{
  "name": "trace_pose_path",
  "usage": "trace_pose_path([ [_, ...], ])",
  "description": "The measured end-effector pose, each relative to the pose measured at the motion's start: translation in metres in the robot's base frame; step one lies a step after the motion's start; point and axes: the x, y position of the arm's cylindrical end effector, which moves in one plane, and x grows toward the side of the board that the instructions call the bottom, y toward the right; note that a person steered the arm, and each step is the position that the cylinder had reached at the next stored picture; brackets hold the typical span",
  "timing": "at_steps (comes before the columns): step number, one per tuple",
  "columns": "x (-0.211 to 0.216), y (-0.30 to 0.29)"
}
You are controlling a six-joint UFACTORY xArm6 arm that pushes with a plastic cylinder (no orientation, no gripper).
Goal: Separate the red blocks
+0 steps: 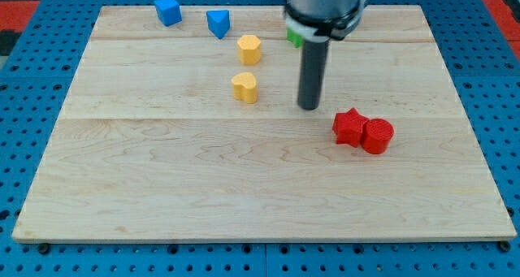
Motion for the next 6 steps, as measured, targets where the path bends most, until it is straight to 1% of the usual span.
trace_pose_path([
  [1,0.001,0.066],
  [2,0.043,0.086],
  [3,0.078,0.055],
  [4,0.074,0.021],
  [5,0.063,0.063],
  [6,0.046,0.056],
])
